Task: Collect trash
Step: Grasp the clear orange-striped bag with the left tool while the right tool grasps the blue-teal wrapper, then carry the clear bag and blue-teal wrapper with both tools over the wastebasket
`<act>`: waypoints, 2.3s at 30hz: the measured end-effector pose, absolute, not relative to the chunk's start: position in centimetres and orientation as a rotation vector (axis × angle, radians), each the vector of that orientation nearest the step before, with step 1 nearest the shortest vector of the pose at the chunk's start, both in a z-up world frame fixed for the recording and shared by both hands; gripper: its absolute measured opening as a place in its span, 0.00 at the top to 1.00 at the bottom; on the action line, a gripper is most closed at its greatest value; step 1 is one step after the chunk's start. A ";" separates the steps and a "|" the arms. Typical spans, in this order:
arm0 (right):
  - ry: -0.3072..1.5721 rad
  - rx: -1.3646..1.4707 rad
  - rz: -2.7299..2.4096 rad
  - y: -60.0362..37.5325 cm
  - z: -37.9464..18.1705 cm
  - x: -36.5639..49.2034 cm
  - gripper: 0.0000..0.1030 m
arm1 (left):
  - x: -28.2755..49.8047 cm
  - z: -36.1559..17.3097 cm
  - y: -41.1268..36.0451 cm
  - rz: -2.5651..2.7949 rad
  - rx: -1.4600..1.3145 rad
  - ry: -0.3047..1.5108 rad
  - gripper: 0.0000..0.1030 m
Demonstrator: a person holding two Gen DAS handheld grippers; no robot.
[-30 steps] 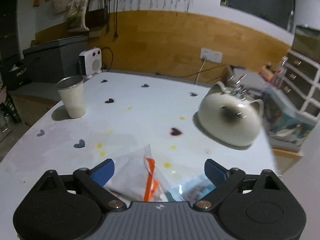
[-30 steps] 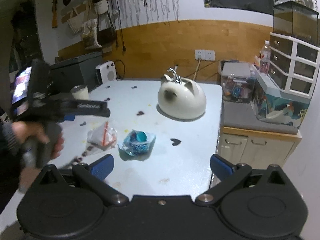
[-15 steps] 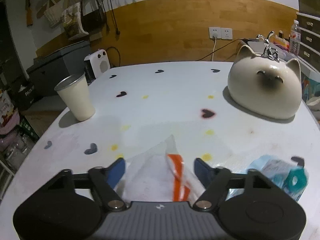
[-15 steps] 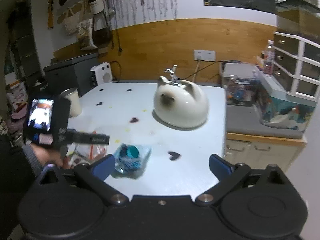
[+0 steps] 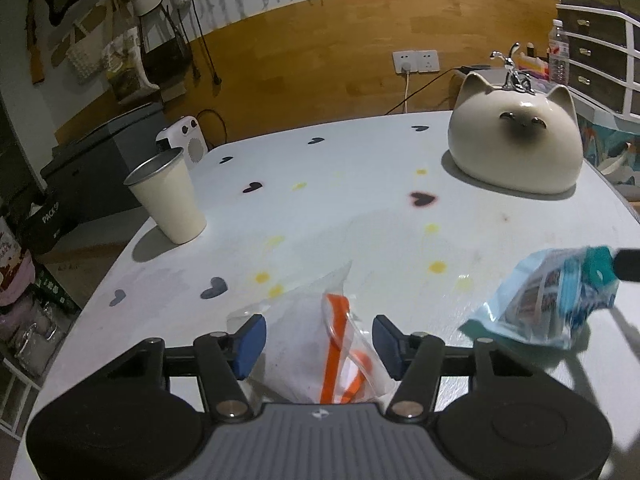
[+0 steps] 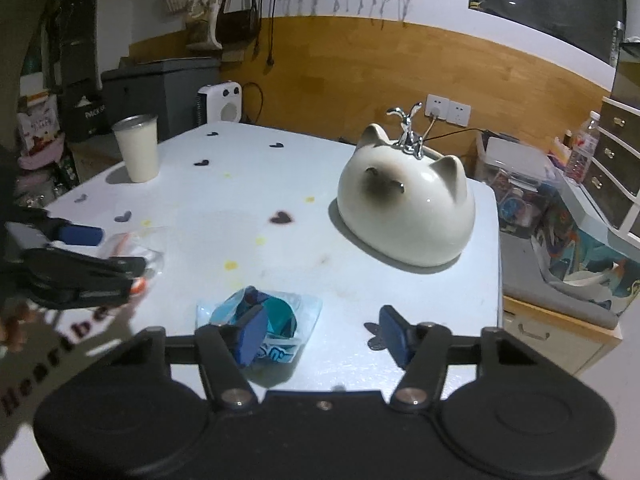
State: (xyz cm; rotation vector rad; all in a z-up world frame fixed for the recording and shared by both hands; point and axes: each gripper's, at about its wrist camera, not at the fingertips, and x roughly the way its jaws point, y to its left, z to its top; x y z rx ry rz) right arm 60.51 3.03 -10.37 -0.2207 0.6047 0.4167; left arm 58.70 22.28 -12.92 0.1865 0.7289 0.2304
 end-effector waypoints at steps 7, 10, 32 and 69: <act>0.634 -0.237 0.392 4.3 -11.8 62.2 0.61 | 57.1 -12.6 22.6 0.225 0.185 0.734 0.42; 0.665 -0.240 0.387 4.5 -12.5 62.8 0.72 | 57.1 -12.7 22.5 0.240 0.182 0.740 0.43; 0.673 -0.225 0.381 2.0 -9.5 57.3 0.99 | 51.9 -7.6 22.0 0.232 0.020 0.690 0.95; 0.659 -0.041 0.254 -10.9 -0.4 35.9 0.99 | 30.2 0.7 8.9 0.023 -0.099 0.655 0.95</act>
